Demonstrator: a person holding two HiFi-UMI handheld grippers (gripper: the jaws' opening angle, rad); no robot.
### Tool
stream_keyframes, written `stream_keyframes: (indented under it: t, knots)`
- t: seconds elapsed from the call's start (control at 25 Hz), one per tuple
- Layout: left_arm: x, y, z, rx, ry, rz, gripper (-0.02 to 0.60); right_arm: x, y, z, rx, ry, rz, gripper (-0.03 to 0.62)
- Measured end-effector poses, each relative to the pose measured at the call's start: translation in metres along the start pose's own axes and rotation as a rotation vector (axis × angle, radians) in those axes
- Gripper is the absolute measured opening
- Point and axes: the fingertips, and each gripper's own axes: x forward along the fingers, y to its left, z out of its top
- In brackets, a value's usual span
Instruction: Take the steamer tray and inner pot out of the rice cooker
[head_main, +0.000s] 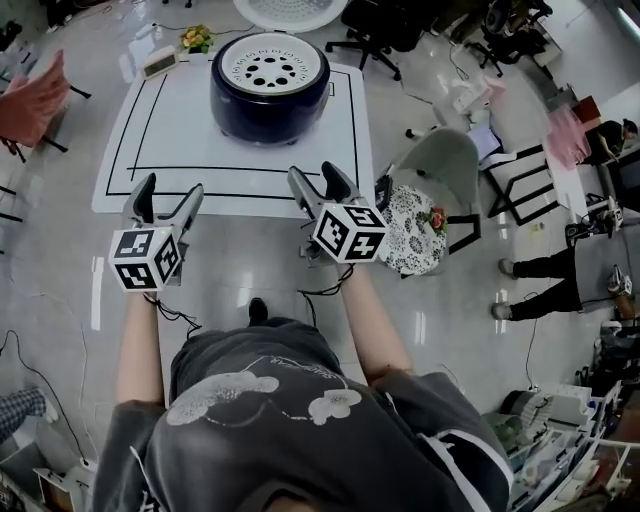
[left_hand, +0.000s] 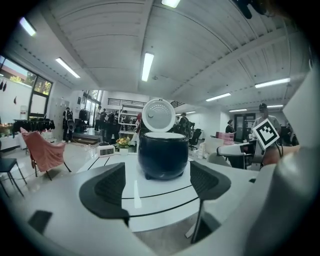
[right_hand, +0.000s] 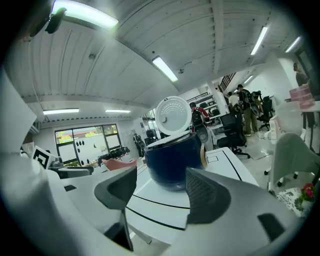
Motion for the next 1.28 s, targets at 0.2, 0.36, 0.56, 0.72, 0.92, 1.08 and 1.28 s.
stream_keyframes:
  t: [0.2, 0.36, 0.56, 0.72, 0.92, 1.08, 1.28]
  knots:
    - [0.022, 0.002, 0.011, 0.009, 0.002, 0.012, 0.397, 0.022, -0.011, 0.011, -0.023, 0.01, 0.026, 0.299]
    - [0.038, 0.012, 0.026, 0.007, -0.003, 0.016, 0.397, 0.043, -0.023, 0.025, -0.019, 0.01, 0.018, 0.299]
    - [0.067, 0.033, 0.039, 0.003, -0.009, 0.007, 0.397, 0.072, -0.032, 0.046, -0.033, -0.001, -0.004, 0.298]
    - [0.095, 0.047, 0.055, 0.005, -0.003, -0.017, 0.397, 0.094, -0.04, 0.073, -0.061, -0.015, -0.036, 0.299]
    - [0.135, 0.073, 0.086, 0.03, 0.0, -0.053, 0.397, 0.132, -0.054, 0.117, -0.089, -0.027, -0.093, 0.298]
    - [0.172, 0.098, 0.094, 0.026, -0.005, -0.084, 0.397, 0.172, -0.074, 0.125, -0.126, 0.034, -0.147, 0.299]
    - [0.213, 0.118, 0.109, 0.05, -0.002, -0.136, 0.397, 0.206, -0.093, 0.132, -0.216, 0.128, -0.21, 0.298]
